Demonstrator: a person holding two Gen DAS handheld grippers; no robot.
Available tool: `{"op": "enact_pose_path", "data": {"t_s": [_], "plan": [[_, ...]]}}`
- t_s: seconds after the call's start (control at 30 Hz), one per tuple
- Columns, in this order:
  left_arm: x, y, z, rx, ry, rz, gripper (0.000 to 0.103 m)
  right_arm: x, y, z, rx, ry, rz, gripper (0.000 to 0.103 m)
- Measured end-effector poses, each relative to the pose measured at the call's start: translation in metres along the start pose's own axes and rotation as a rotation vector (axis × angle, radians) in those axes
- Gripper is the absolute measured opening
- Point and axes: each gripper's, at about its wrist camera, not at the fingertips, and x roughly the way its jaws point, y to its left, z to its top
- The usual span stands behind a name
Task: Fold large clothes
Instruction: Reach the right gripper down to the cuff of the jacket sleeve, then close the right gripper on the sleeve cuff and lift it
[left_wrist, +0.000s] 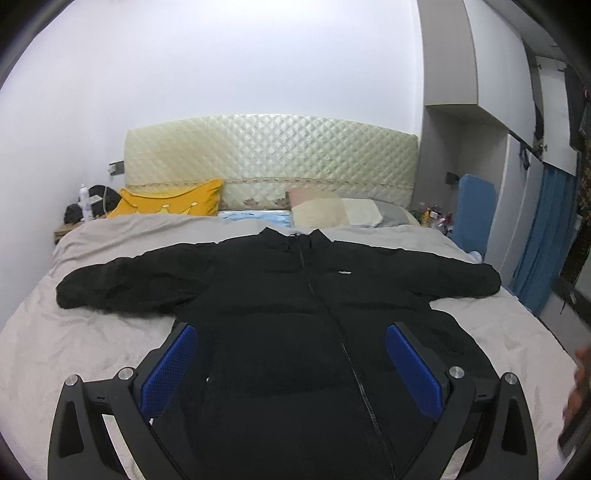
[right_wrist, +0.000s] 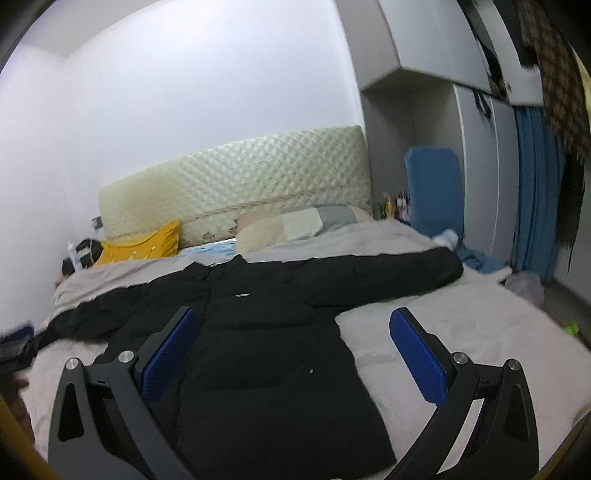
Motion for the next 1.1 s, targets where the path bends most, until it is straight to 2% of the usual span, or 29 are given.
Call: {"op": "enact_pose_path", "data": {"t_s": [0.1,0.2,0.3,0.53,0.67,0.73,0.9,1.03,1.1], "plan": [[0.003,0.002,-0.004,0.016,-0.041,0.018,0.103,0.031,-0.031,0.018,0.047,0.025,-0.031,0.103],[0.017,0.014,-0.006,-0.054,-0.029,0.011,0.103,0.064,-0.074,0.031,0.137,0.043,0.001,0.103],[0.032,0.028,-0.01,-0.121,-0.002,-0.011,0.103,0.096,-0.107,0.037,0.19,0.061,-0.023,0.103],[0.072,0.047,-0.017,-0.124,0.02,0.096,0.103,0.216,-0.213,0.03,0.393,0.176,-0.083,0.103],[0.111,0.06,-0.022,-0.149,0.122,0.111,0.103,0.279,-0.259,0.019,0.491,0.215,-0.175,0.098],[0.122,0.066,-0.023,-0.159,0.136,0.123,0.103,0.299,-0.28,0.014,0.555,0.185,-0.233,0.098],[0.145,0.076,-0.021,-0.164,0.099,0.223,0.103,0.352,-0.32,0.003,0.629,0.161,-0.28,0.098],[0.168,0.074,-0.031,-0.145,0.128,0.251,0.103,0.385,-0.345,-0.012,0.729,0.083,-0.217,0.098],[0.184,0.076,-0.04,-0.145,0.177,0.246,0.103,0.398,-0.344,-0.017,0.711,0.058,-0.219,0.098]]}}
